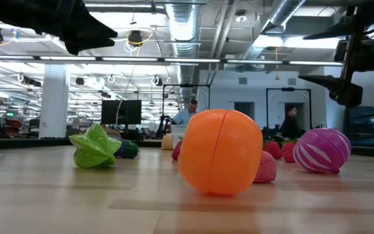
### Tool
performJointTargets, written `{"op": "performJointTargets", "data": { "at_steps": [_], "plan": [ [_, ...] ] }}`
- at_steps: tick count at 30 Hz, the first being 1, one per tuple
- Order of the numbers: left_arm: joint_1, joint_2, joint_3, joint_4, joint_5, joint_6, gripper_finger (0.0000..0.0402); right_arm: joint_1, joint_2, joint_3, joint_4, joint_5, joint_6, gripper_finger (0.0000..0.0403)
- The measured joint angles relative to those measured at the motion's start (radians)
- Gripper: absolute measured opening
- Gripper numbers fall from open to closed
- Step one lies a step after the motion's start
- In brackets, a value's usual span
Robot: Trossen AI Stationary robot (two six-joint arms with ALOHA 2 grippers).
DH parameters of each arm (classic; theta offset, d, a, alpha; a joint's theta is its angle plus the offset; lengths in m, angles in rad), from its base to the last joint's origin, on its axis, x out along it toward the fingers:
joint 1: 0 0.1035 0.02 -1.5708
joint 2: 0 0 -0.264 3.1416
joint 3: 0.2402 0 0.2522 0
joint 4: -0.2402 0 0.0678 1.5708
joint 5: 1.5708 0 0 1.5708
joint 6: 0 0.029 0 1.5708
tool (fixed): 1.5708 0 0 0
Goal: Pick and placing Produce into tupperware
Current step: Put the brown kiwi into the transparent container
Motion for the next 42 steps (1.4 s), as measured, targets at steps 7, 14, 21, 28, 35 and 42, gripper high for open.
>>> {"op": "performJointTargets", "data": {
  "at_steps": [7,14,21,28,35,42],
  "plan": [
    [0.000,0.000,0.000,-0.006,0.002,-0.072,0.0204,-0.005,0.000,0.000,0.002,0.030,-0.025,0.0381],
    [0.000,0.000,0.000,-0.023,0.003,-0.146,0.0204,-0.040,0.000,0.000,0.008,0.089,-0.099,0.0381],
    [0.000,0.020,0.000,-0.178,0.165,-0.219,0.0204,-0.053,0.000,0.000,0.008,0.081,-0.070,0.0381],
    [0.000,0.171,0.089,-0.411,0.230,-0.248,0.0204,-0.040,0.000,0.000,0.010,0.028,-0.049,0.0381],
    [0.058,0.407,0.278,-0.681,0.194,-0.186,0.0204,-0.040,0.000,0.000,0.015,0.029,-0.055,0.0381],
    [0.130,0.613,0.360,-0.717,0.316,-0.141,0.0204,-0.036,0.000,0.000,0.016,0.028,-0.055,0.0381]
  ]
}}
